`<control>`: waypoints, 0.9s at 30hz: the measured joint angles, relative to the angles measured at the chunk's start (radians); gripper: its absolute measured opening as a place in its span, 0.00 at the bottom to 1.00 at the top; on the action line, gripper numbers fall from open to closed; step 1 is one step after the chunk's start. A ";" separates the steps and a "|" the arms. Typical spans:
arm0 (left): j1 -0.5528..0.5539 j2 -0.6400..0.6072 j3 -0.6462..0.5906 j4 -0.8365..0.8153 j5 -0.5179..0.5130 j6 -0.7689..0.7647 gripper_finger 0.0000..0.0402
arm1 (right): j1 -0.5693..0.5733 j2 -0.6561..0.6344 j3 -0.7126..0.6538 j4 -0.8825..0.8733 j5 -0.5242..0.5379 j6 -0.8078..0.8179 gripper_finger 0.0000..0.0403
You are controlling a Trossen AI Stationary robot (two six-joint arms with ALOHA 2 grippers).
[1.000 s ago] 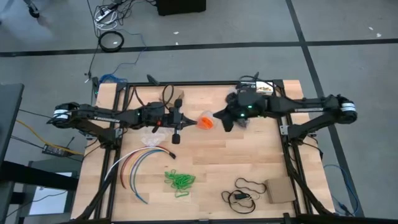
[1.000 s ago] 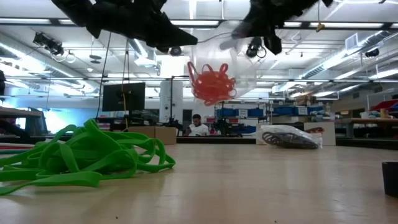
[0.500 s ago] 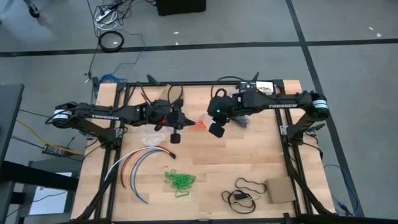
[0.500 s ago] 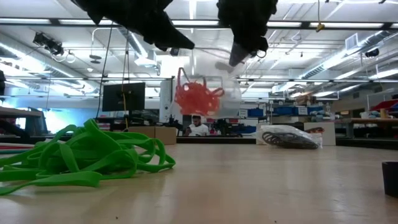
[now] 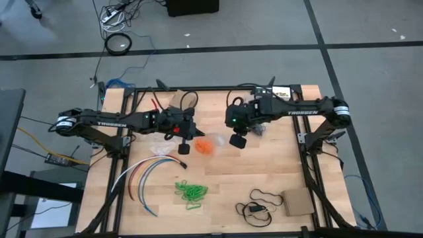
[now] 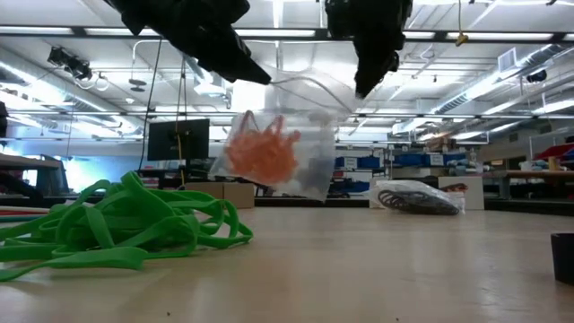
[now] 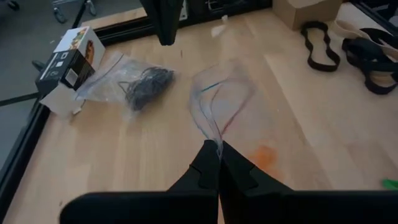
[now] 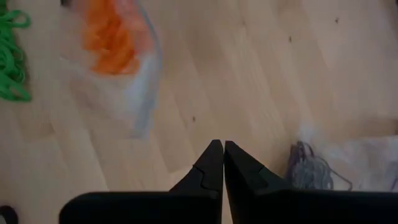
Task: Sort rubber bands
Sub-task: Close the transparent zip bag
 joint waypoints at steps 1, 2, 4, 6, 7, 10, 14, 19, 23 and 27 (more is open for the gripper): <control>0.000 0.000 0.000 0.000 0.000 -0.001 0.00 | 0.004 -0.003 0.000 0.011 -0.001 -0.011 0.01; 0.000 0.000 0.000 -0.001 0.000 -0.004 0.00 | 0.008 -0.006 0.000 0.032 -0.011 -0.029 0.01; 0.000 0.000 0.000 -0.004 0.000 -0.019 0.00 | 0.024 -0.011 0.000 0.082 -0.051 -0.076 0.03; 0.000 0.000 0.000 -0.004 0.000 -0.022 0.00 | 0.044 -0.012 0.000 0.158 -0.081 -0.105 0.05; 0.000 0.000 0.000 -0.005 0.000 -0.022 0.00 | 0.053 -0.012 0.000 0.192 -0.089 -0.111 0.07; 0.000 0.000 0.000 -0.005 0.001 -0.026 0.00 | 0.073 -0.008 0.000 0.251 -0.096 -0.199 0.10; 0.000 0.000 0.000 -0.006 0.003 -0.028 0.00 | 0.080 -0.002 -0.001 0.356 -0.055 -0.273 0.11; 0.000 0.000 0.000 -0.008 0.004 -0.052 0.00 | 0.076 -0.001 0.000 0.420 -0.079 -0.187 0.07; 0.000 0.000 0.000 -0.010 0.003 -0.056 0.00 | 0.063 -0.001 0.000 0.464 -0.194 -0.191 0.07; 0.000 0.000 0.000 -0.009 0.003 -0.057 0.00 | 0.061 -0.001 0.000 0.513 -0.175 -0.198 0.18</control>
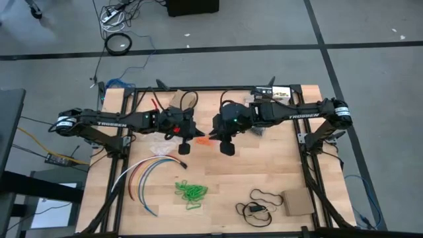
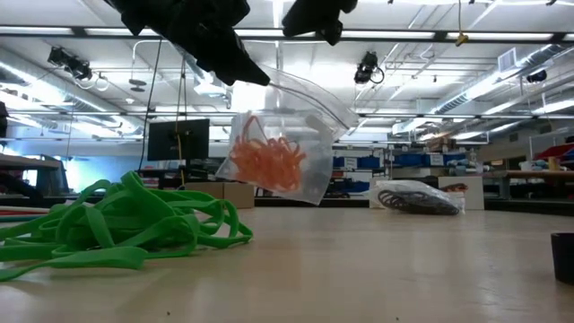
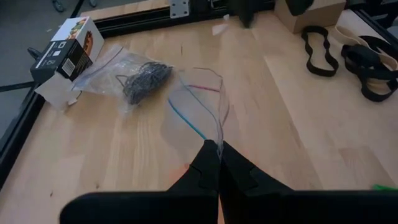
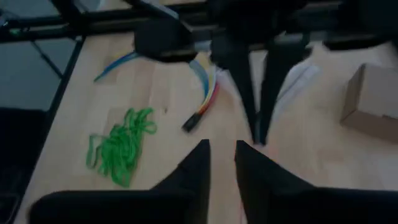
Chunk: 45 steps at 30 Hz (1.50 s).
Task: Sort rubber bands
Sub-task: Close the transparent zip bag
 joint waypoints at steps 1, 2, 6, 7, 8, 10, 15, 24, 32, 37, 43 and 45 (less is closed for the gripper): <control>0.000 0.000 0.000 0.001 0.000 0.000 0.00 | 0.000 0.000 0.000 0.010 0.013 -0.001 0.21; 0.000 0.000 0.000 0.001 0.000 0.000 0.00 | -0.001 0.000 -0.001 0.010 0.031 0.000 0.26; 0.000 0.000 0.000 0.002 0.000 -0.003 0.00 | -0.003 -0.002 -0.012 -0.134 0.182 0.068 0.40; 0.000 0.000 0.000 0.002 0.000 -0.003 0.00 | -0.004 -0.004 -0.012 -0.187 0.202 0.080 0.43; 0.000 0.000 0.000 0.003 0.000 -0.003 0.00 | -0.003 -0.006 -0.012 -0.234 0.223 0.096 0.45; 0.000 0.000 0.000 0.004 0.000 -0.003 0.00 | 0.012 -0.009 -0.023 -0.295 0.244 0.135 0.47; 0.000 0.000 0.000 0.020 0.000 -0.002 0.00 | 0.069 -0.026 -0.129 -0.294 0.289 0.203 0.47; 0.000 0.000 0.000 0.038 0.000 0.005 0.00 | 0.113 -0.193 -0.422 0.009 0.336 0.331 0.42; 0.000 0.000 0.000 0.071 0.024 0.002 0.00 | 0.098 -0.211 -0.607 0.246 0.335 0.334 0.41; 0.000 0.000 0.000 0.075 0.028 0.001 0.00 | 0.098 -0.214 -0.609 0.315 0.361 0.283 0.41; 0.000 0.000 0.000 0.077 0.028 0.000 0.00 | 0.096 -0.214 -0.605 0.341 0.364 0.251 0.37; 0.000 0.000 0.000 0.065 0.028 -0.001 0.00 | 0.096 -0.214 -0.605 0.341 0.366 0.250 0.33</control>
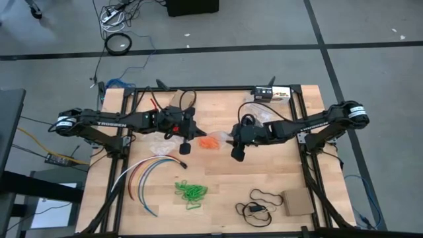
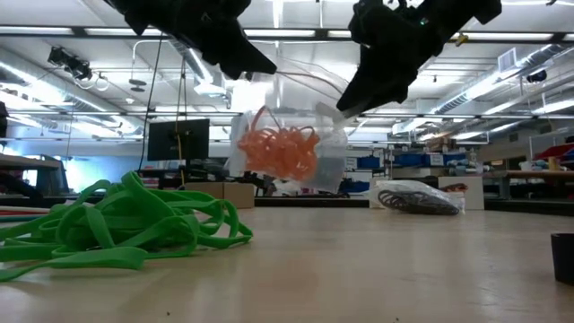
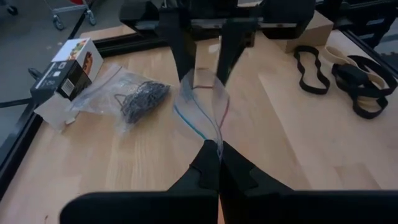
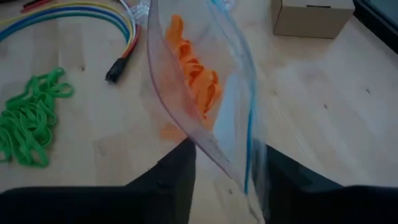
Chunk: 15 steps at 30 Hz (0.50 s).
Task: Sort rubber bands
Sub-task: Close the transparent zip bag
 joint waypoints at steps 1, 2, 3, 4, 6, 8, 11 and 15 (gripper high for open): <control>0.000 0.000 0.000 -0.004 0.000 -0.001 0.00 | 0.000 -0.002 0.000 -0.003 0.000 -0.001 0.30; 0.000 0.000 0.000 -0.010 0.000 -0.002 0.00 | 0.000 -0.005 0.000 -0.005 0.000 -0.002 0.27; 0.000 0.000 0.000 -0.015 0.000 -0.002 0.00 | 0.000 -0.007 0.000 -0.003 0.000 -0.006 0.24; 0.000 0.000 0.000 -0.017 0.000 -0.002 0.00 | 0.000 -0.011 0.000 -0.005 -0.001 -0.008 0.21; 0.000 0.000 0.000 -0.031 0.000 -0.002 0.00 | 0.000 -0.021 0.000 -0.005 -0.003 -0.012 0.13; 0.000 0.000 0.000 -0.044 0.000 -0.002 0.00 | -0.002 -0.037 0.000 -0.005 -0.035 -0.032 0.06; 0.000 0.000 0.000 -0.044 0.000 -0.002 0.00 | -0.018 -0.052 0.001 0.001 -0.141 -0.044 0.01; 0.000 0.000 0.000 -0.015 0.000 -0.002 0.00 | -0.039 -0.050 0.001 0.018 -0.276 -0.032 0.00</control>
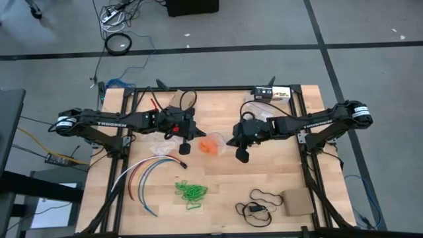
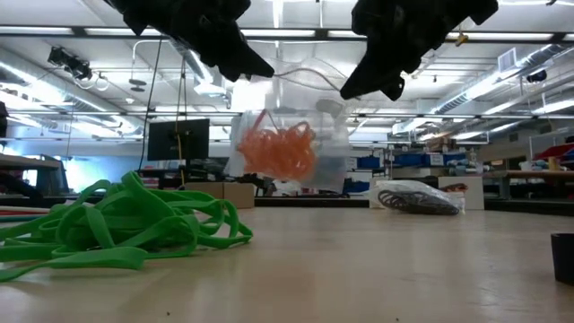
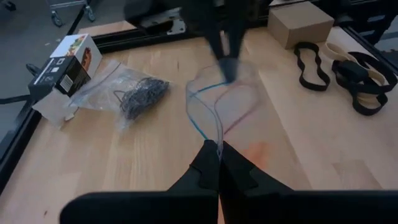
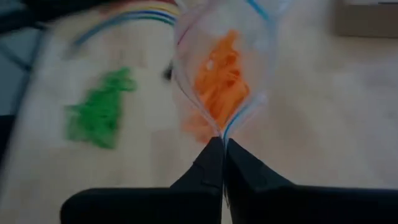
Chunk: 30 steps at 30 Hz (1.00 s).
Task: Sort rubber bands
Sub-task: Close the transparent zip bag
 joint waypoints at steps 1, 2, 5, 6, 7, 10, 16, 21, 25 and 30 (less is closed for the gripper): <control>0.000 0.000 0.000 -0.002 0.000 0.000 0.00 | -0.003 0.000 0.000 0.020 -0.042 0.001 0.00; 0.000 0.000 0.000 -0.008 0.001 0.000 0.00 | -0.006 -0.002 0.001 0.029 -0.080 0.001 0.00; 0.000 0.000 0.000 -0.030 0.019 -0.003 0.00 | -0.011 -0.014 0.056 -0.103 -0.039 -0.022 0.00; 0.000 0.000 0.000 -0.031 0.021 -0.009 0.00 | -0.012 -0.015 0.087 -0.188 0.037 -0.028 0.00; 0.000 0.000 0.000 -0.027 0.022 -0.019 0.00 | -0.015 -0.015 0.114 -0.275 0.105 -0.028 0.00; 0.001 0.000 0.001 -0.027 0.100 -0.067 0.00 | -0.041 -0.017 0.173 -0.322 0.023 -0.048 0.00; 0.006 0.000 0.052 -0.045 0.007 -0.089 0.00 | -0.075 -0.012 0.313 -0.495 -0.064 -0.070 0.00; 0.003 0.000 0.089 0.018 0.056 -0.071 0.00 | -0.100 0.000 0.345 -0.520 -0.295 -0.079 0.00; 0.010 0.000 0.089 0.016 0.210 -0.072 0.00 | -0.103 0.003 0.342 -0.542 -0.418 -0.069 0.00; 0.015 0.001 0.089 0.013 0.175 -0.093 0.00 | -0.127 0.009 0.343 -0.617 -0.340 -0.038 0.00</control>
